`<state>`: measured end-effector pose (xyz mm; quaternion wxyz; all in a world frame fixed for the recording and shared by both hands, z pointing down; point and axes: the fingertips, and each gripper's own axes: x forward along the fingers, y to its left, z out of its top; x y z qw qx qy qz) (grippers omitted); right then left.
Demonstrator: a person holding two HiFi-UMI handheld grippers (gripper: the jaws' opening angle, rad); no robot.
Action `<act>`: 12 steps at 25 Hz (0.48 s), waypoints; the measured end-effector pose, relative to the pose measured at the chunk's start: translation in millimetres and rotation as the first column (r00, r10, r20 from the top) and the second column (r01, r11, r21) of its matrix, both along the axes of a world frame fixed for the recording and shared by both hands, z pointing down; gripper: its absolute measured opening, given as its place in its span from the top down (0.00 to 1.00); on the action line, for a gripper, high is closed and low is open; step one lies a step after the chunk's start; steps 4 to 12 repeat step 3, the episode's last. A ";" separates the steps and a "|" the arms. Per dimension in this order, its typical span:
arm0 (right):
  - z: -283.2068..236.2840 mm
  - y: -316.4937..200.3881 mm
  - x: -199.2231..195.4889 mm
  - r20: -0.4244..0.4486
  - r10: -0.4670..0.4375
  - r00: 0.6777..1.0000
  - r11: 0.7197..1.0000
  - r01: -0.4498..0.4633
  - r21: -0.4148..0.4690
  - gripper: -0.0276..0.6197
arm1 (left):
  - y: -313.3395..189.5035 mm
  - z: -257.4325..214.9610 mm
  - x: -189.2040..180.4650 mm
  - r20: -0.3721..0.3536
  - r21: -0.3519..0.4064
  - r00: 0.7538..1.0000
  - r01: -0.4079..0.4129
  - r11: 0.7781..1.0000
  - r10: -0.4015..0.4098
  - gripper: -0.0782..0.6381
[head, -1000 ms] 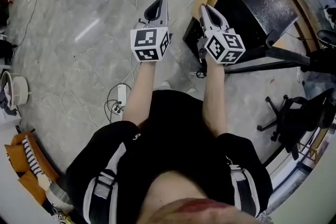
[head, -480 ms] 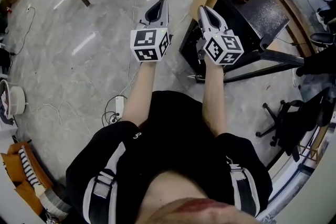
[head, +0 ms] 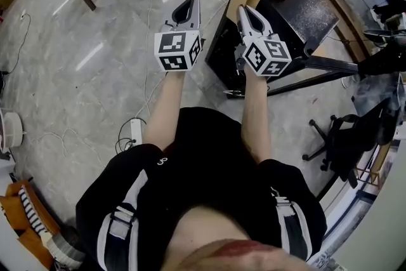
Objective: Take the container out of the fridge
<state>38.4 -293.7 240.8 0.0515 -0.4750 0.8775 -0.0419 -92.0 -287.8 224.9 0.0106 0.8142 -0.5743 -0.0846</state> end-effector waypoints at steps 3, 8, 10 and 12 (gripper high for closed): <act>-3.5 -6.1 2.6 -0.005 0.002 1.000 1.000 -0.001 0.011 0.94 | -7.1 -1.5 5.2 0.002 0.002 1.000 -0.013 1.000 0.013 0.88; -3.5 -6.1 2.6 -0.005 0.002 1.000 1.000 -0.001 0.011 0.94 | -7.1 -1.5 5.2 0.002 0.002 1.000 -0.013 1.000 0.013 0.88; -3.5 -6.1 2.6 -0.005 0.002 1.000 1.000 -0.001 0.011 0.94 | -7.1 -1.5 5.2 0.002 0.002 1.000 -0.013 1.000 0.013 0.88; -3.5 -6.1 2.6 -0.005 0.002 1.000 1.000 -0.001 0.011 0.94 | -7.1 -1.5 5.2 0.002 0.002 1.000 -0.013 1.000 0.013 0.88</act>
